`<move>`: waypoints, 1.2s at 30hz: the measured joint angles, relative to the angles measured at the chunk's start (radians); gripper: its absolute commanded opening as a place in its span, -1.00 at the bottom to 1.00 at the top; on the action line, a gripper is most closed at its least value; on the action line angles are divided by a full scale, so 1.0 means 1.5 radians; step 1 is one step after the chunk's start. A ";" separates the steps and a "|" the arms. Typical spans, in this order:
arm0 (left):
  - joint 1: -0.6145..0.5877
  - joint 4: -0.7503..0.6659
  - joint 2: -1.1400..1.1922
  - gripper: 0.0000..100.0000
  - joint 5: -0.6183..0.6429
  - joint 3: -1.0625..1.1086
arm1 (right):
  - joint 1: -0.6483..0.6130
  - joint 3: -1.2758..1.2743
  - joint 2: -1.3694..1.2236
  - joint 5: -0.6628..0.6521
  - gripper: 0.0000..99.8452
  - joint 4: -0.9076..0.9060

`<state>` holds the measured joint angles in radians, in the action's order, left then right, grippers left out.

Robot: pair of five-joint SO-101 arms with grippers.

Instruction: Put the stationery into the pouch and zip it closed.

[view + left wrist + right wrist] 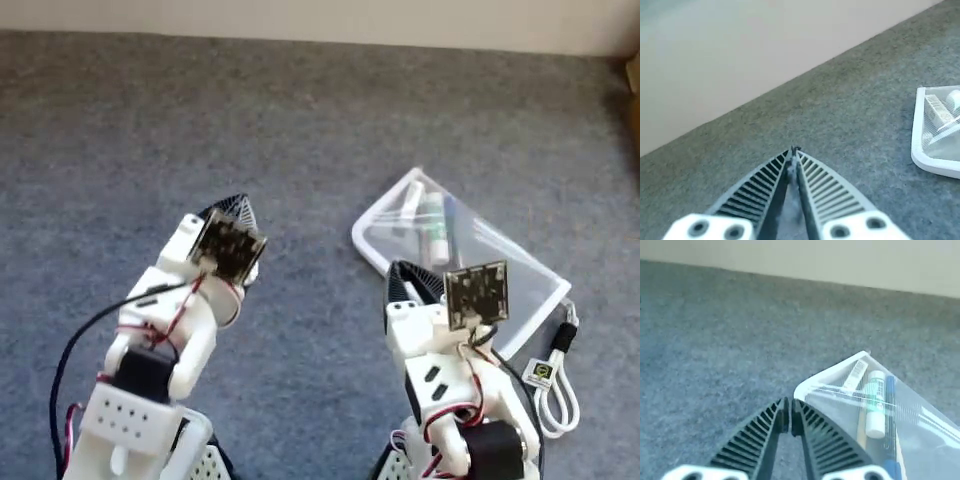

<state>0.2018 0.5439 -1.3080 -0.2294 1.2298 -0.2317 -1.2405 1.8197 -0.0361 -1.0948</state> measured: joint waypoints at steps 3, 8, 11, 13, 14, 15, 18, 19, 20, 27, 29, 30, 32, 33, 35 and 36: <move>-0.001 0.000 -0.085 -0.99 0.000 0.051 | 0.001 -0.011 -0.003 0.000 -0.99 -0.001; -0.007 0.043 -0.228 -0.99 0.000 0.119 | 0.000 -0.011 0.007 0.000 -0.99 -0.001; -0.005 0.102 -0.310 -0.99 0.000 0.141 | 0.000 -0.013 0.007 0.000 -0.99 -0.004; -0.005 0.136 -0.333 -0.99 0.000 0.142 | 0.000 -0.014 0.007 0.000 -0.99 -0.025; -0.007 0.148 -0.336 -0.99 0.000 0.142 | 0.000 -0.014 0.007 0.000 -0.99 -0.036; -0.007 0.160 -0.334 -0.99 0.000 0.142 | 0.000 -0.014 0.007 0.000 -0.99 -0.044; -0.007 0.185 -0.334 -0.99 0.000 0.142 | 0.000 -0.014 0.007 0.000 -0.99 -0.071; -0.007 0.195 -0.334 -0.99 0.000 0.142 | 0.000 -0.014 0.007 0.000 -0.99 -0.080; -0.007 0.206 -0.334 -0.99 0.000 0.142 | 0.000 -0.014 0.007 0.000 -0.99 -0.089; -0.007 0.284 -0.334 -0.99 0.000 0.195 | 0.000 -0.083 0.007 0.000 -0.99 -0.101; -0.007 0.284 -0.334 -0.99 0.000 0.227 | 0.000 -0.106 0.007 0.000 -0.99 -0.097; -0.007 0.284 -0.334 -0.99 0.000 0.240 | 0.000 -0.122 0.007 0.000 -0.99 -0.089; -0.007 0.284 -0.334 -0.99 0.000 0.261 | 0.000 -0.158 0.007 0.000 -0.99 -0.068; -0.006 0.284 -0.334 -0.99 0.000 0.268 | 0.000 -0.179 0.007 0.000 -0.99 -0.056; -0.006 0.285 -0.334 -0.99 0.000 0.282 | 0.000 -0.217 0.003 0.000 -0.99 -0.038; -0.006 0.285 -0.334 -0.99 0.000 0.291 | 0.000 -0.235 0.003 0.000 -0.99 -0.032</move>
<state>0.1926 0.9720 -1.8098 -0.2294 1.6655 -0.2317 -1.5934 1.8243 -0.0361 -1.1423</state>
